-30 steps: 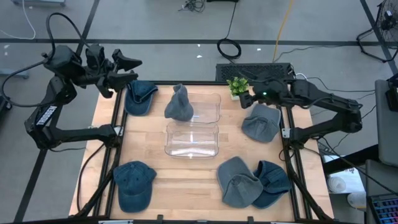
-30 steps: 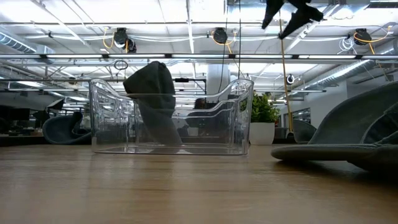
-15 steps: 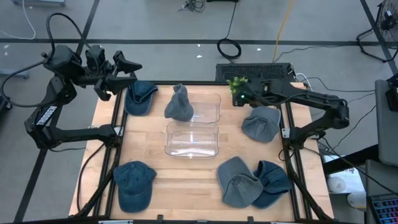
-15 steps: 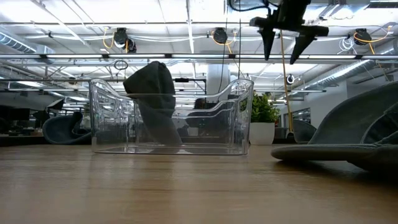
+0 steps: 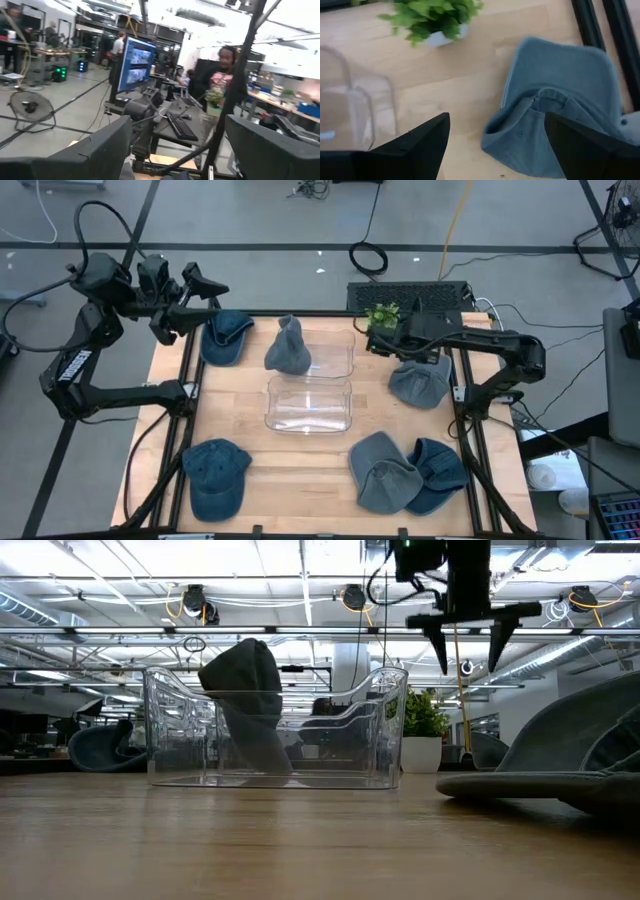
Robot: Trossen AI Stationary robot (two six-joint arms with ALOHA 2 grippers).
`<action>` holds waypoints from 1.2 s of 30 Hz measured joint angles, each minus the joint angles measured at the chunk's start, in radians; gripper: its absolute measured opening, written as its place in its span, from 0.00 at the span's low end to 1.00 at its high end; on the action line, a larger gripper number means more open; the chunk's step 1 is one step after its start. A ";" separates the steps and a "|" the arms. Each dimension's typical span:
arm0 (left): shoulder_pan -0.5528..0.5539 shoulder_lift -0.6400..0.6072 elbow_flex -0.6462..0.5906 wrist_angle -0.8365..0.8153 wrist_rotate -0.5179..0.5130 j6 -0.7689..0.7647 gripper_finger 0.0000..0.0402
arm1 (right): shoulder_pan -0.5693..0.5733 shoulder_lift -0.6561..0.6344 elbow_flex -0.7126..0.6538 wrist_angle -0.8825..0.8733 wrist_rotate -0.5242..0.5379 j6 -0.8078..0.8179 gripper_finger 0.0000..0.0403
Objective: Pick & Place hat
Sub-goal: Put the top gray cap into the top transparent bin
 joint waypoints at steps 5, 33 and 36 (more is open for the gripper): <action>0.000 0.000 0.000 0.000 0.026 0.006 0.81 | -0.014 0.000 -0.126 0.048 -0.026 0.033 0.78; 0.000 0.000 0.000 -0.001 0.041 0.004 0.77 | -0.218 0.000 -0.519 0.602 -0.071 -0.180 0.69; 0.000 0.000 0.000 -0.001 0.040 0.004 0.75 | -0.218 0.000 -0.519 0.604 -0.071 -0.185 0.58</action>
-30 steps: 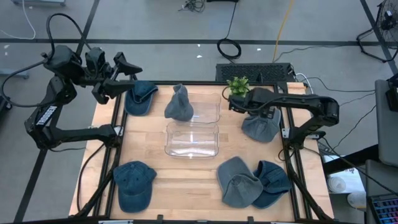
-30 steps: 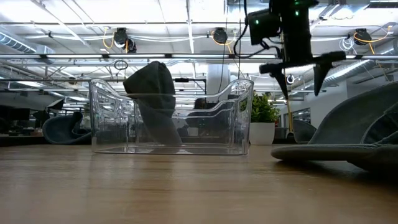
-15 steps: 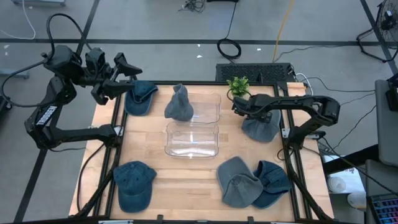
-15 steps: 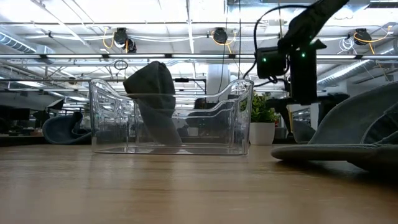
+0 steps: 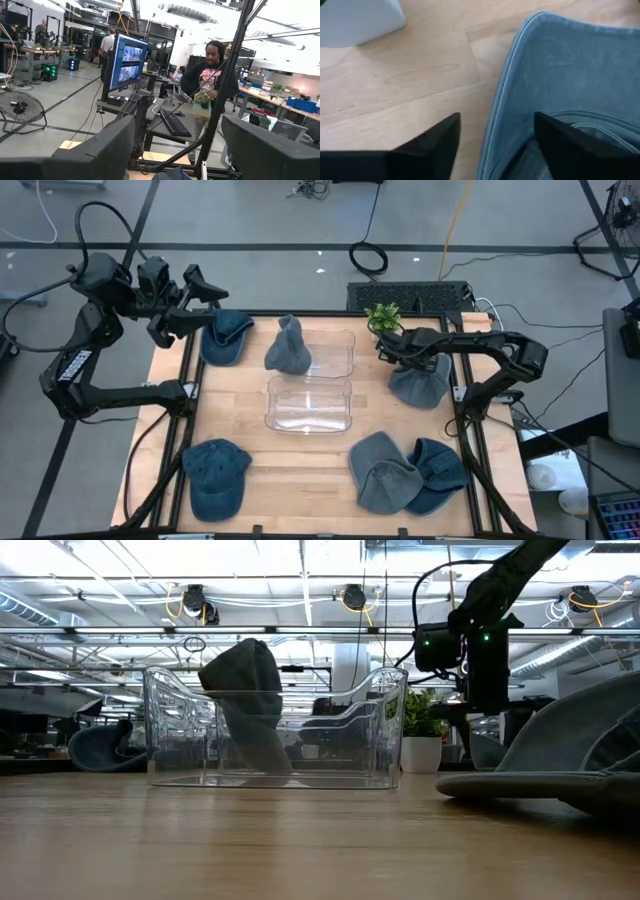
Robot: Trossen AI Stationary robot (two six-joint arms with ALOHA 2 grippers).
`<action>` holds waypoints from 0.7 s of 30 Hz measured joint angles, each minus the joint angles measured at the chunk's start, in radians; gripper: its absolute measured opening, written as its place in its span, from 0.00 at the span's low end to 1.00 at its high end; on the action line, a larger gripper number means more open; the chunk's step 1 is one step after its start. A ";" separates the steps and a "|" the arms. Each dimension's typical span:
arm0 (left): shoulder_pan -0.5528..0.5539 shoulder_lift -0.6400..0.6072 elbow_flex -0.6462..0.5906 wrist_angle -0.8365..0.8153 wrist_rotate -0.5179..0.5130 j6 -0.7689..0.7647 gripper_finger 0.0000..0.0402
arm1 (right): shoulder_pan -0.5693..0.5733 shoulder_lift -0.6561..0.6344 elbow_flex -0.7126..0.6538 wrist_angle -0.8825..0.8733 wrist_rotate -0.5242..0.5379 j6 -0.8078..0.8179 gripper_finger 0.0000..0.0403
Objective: Pick & Place hat
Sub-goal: Put the top gray cap into the top transparent bin
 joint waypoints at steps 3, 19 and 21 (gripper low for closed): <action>0.000 0.000 0.000 0.000 0.000 0.000 0.74 | 0.000 0.000 0.000 0.000 -0.002 -0.004 0.43; 0.000 0.002 0.000 0.000 0.000 0.007 0.71 | 0.005 -0.013 0.002 -0.016 -0.009 -0.035 0.01; 0.000 0.005 0.000 0.000 0.000 0.014 0.71 | 0.010 -0.023 0.008 -0.026 -0.024 -0.040 0.01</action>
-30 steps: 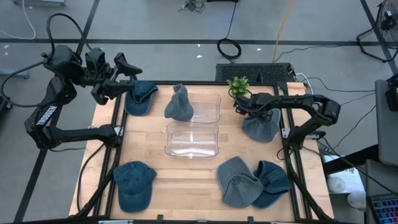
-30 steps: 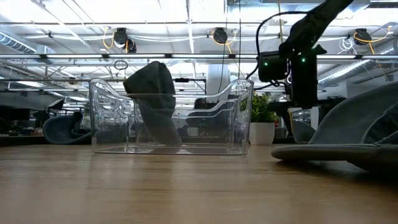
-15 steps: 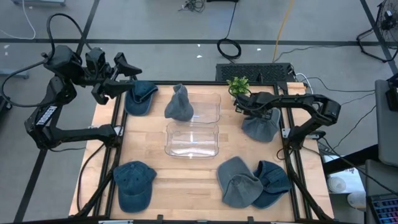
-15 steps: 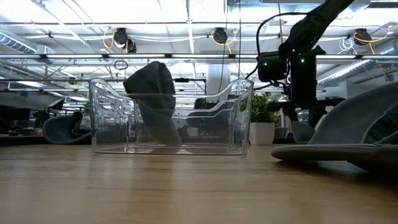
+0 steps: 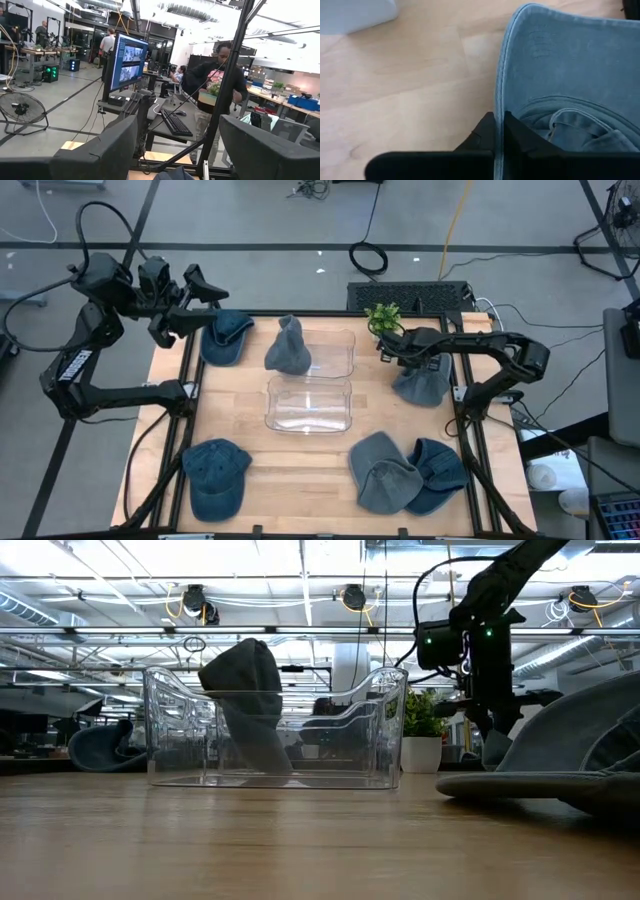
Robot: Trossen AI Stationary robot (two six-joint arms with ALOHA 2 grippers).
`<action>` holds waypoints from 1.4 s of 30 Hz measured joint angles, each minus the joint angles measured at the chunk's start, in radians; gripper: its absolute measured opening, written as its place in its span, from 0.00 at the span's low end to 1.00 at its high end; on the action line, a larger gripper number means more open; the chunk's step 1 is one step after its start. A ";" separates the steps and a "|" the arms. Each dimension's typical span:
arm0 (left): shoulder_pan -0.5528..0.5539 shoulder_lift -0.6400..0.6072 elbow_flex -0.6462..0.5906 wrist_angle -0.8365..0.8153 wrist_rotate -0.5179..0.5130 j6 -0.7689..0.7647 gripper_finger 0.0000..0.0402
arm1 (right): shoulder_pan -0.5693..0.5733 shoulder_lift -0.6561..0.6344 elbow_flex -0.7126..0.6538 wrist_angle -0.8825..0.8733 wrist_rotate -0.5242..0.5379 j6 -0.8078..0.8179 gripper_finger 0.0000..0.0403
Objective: Pick & Place hat
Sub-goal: Put the top gray cap into the top transparent bin
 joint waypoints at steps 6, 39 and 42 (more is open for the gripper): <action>0.000 0.014 0.000 -0.001 0.000 0.000 0.70 | 0.025 -0.076 0.038 -0.028 -0.009 -0.024 0.00; 0.000 0.022 0.000 0.002 -0.007 0.048 0.70 | 0.136 -0.510 0.087 -0.015 -0.051 -0.425 0.00; 0.000 0.022 0.000 0.002 -0.027 0.048 0.69 | 0.144 -0.549 0.087 0.031 -0.092 -0.511 0.00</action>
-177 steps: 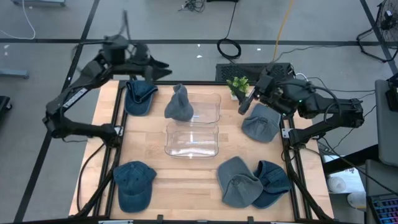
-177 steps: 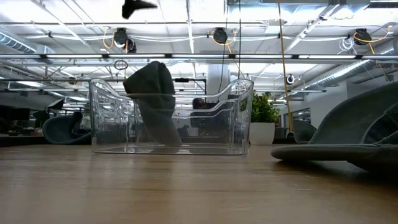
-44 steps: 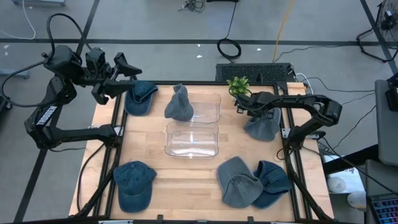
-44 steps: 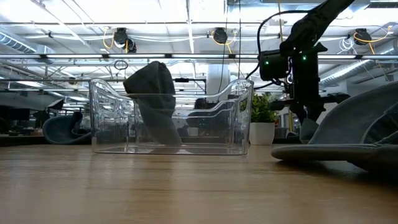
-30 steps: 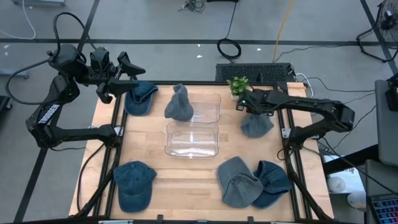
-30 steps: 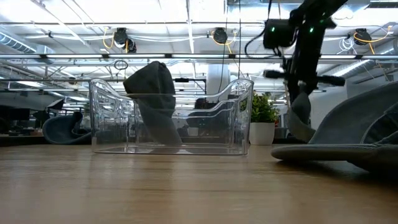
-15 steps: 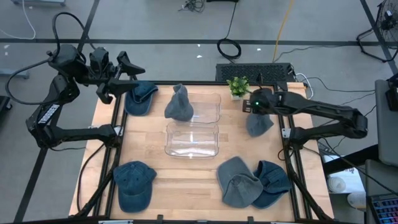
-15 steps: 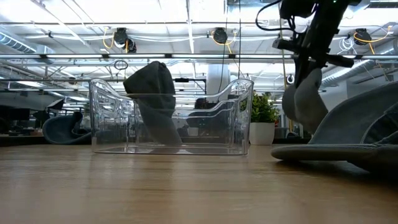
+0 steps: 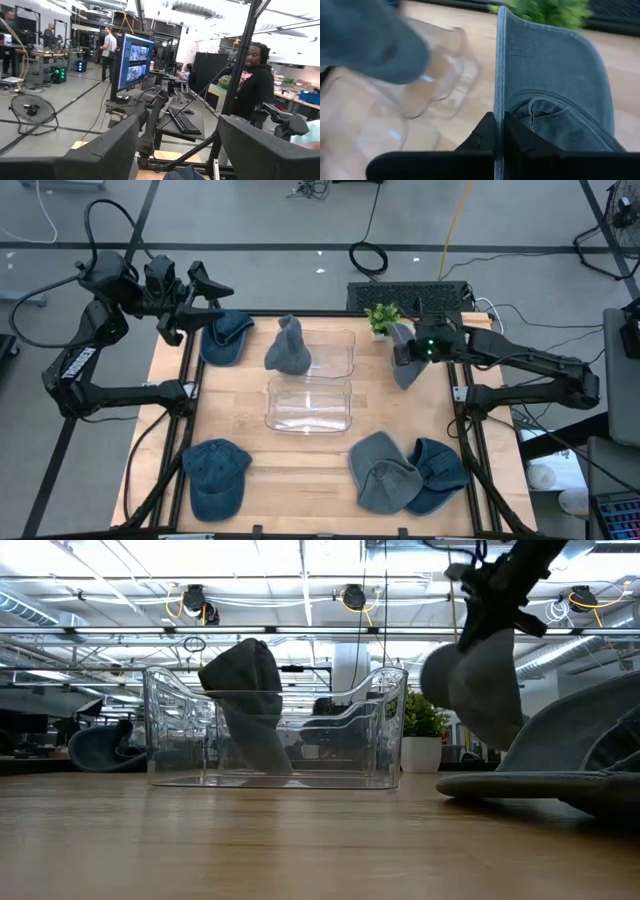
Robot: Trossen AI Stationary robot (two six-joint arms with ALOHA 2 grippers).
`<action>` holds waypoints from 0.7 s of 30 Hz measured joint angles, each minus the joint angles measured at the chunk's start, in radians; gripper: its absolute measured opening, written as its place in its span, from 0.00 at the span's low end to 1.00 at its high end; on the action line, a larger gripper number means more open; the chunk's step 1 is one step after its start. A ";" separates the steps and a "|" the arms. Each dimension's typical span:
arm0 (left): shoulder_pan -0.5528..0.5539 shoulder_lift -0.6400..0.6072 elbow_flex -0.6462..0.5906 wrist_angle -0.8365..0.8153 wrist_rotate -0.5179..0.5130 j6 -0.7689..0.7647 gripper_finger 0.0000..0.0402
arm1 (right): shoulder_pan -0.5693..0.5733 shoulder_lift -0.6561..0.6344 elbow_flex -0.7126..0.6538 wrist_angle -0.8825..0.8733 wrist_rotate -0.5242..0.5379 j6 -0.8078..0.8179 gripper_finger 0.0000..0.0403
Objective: Pick & Place hat
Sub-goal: Put the top gray cap into the top transparent bin
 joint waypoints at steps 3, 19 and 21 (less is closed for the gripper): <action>0.000 0.000 0.000 0.000 -0.001 0.000 0.68 | 0.002 -0.041 0.000 0.052 -0.046 -0.083 0.00; 0.000 0.000 0.000 -0.001 -0.062 -0.068 0.76 | 0.002 -0.191 0.000 0.405 -0.214 -0.262 0.00; 0.000 0.000 0.000 -0.001 -0.063 -0.068 0.75 | 0.001 -0.191 0.000 0.464 -0.229 -0.269 0.00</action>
